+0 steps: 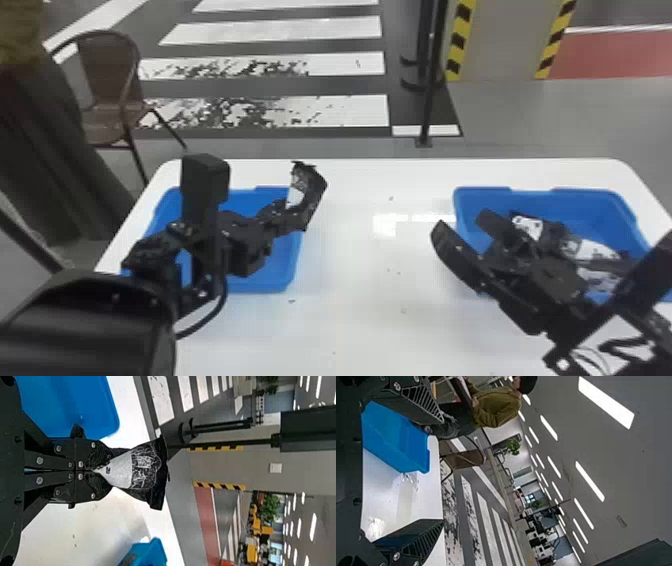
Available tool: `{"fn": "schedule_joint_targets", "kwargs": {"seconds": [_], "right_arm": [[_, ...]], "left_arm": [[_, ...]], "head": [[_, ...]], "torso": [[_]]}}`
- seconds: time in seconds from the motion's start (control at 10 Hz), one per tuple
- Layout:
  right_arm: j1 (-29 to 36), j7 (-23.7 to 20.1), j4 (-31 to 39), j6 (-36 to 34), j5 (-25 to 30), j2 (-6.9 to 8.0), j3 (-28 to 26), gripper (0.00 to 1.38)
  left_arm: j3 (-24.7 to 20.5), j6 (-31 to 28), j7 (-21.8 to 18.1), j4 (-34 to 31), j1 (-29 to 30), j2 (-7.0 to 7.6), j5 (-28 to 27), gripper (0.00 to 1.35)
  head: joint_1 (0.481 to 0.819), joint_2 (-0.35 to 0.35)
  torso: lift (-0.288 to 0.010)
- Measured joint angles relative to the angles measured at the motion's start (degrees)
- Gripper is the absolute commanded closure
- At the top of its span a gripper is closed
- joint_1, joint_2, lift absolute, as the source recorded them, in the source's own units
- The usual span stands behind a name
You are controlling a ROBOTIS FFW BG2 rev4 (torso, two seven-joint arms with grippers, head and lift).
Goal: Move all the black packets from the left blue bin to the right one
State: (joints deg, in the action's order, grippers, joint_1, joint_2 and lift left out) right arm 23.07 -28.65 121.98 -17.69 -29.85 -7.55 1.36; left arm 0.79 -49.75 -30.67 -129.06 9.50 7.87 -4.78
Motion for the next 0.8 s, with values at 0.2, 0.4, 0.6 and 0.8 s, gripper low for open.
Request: {"fn": "schedule_joint_targets", "kwargs": {"seconds": [0.2,0.4,0.6,0.8], "right_arm": [[-3.1,0.7,-2.3,0.0,-2.8,-1.32,3.5,0.13],[-6.9,1.9,-5.3,0.9,-4.9,-2.67,6.8,0.13],[-9.9,2.7,-7.7,2.0,-5.9,-3.8,7.7,0.17],[-11.5,3.1,-8.4,2.2,-6.6,-4.33,8.7,0.98]], "left_arm": [[6.1,1.0,0.3,0.5,-2.3,0.6,2.9,1.21],[10.6,1.5,0.4,0.6,-3.7,0.91,6.0,1.21],[12.5,1.4,0.4,0.6,-4.2,1.15,7.7,1.21],[13.3,0.8,0.4,0.7,-4.4,1.32,8.5,1.21]], "head": [[0.695,0.033],[0.695,0.0],[0.695,-0.023],[0.695,-0.035]], "torso": [[-0.14],[-0.14],[-0.14],[-0.14]]}}
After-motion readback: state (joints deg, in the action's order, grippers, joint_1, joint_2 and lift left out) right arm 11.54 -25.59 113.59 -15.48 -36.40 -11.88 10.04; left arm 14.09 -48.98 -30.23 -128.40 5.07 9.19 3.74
